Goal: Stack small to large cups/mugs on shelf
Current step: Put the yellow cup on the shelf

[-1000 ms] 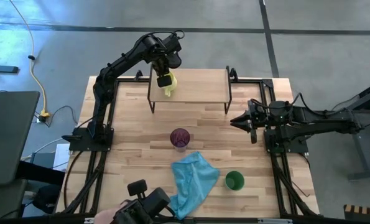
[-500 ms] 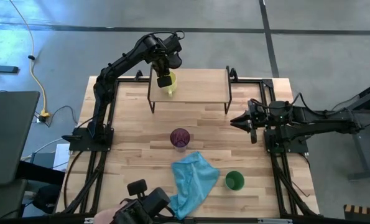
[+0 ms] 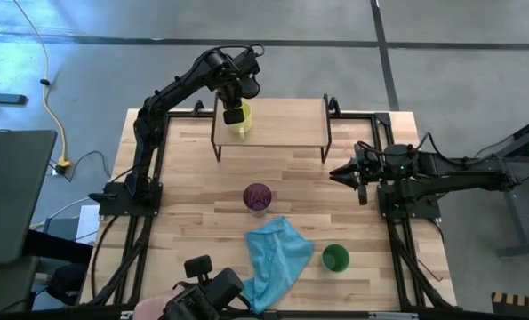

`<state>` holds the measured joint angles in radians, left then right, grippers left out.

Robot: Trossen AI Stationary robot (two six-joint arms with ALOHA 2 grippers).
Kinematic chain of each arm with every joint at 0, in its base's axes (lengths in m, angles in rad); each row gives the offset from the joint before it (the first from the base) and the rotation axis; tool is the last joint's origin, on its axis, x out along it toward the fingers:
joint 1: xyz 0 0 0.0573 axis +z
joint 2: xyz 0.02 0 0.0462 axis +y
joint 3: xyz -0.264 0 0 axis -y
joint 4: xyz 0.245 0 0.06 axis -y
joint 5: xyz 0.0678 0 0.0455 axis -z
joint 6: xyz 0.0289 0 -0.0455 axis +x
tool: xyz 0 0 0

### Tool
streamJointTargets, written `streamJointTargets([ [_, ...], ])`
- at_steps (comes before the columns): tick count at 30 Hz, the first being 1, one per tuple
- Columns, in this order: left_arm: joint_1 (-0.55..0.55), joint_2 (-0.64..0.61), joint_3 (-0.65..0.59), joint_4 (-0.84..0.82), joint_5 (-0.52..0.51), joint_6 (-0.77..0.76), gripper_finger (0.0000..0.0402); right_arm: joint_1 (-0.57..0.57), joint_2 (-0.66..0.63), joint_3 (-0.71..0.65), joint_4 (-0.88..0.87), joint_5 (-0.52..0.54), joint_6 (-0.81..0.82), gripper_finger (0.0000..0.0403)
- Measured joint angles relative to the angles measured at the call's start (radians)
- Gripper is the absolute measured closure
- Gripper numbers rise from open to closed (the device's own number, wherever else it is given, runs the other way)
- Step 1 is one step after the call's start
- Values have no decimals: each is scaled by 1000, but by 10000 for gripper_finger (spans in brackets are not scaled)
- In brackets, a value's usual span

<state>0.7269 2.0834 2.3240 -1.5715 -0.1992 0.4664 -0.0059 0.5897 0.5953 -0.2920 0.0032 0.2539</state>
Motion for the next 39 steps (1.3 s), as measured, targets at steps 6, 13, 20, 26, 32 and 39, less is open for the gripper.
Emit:
streamJointTargets([
  [6, 0, -1, 0, 3, 0, 35, 372, 0, 0, 0, -5, 0, 11, 346],
  [13, 0, -2, 0, 5, 6, 42, 379, 0, 0, 0, -6, -5, 19, 346],
  [20, 0, -2, 0, 11, 13, 23, 365, 0, 0, 0, -7, -8, 17, 346],
  [26, 0, -2, 0, 11, 15, 18, 360, 0, 0, 0, -7, -8, 16, 346],
  [32, 0, -2, 0, 11, 16, 0, 360, 0, 0, 0, -7, -8, 16, 346],
  [39, 0, -2, 0, 8, 16, -11, 360, 0, 0, 0, -8, -19, 27, 346],
])
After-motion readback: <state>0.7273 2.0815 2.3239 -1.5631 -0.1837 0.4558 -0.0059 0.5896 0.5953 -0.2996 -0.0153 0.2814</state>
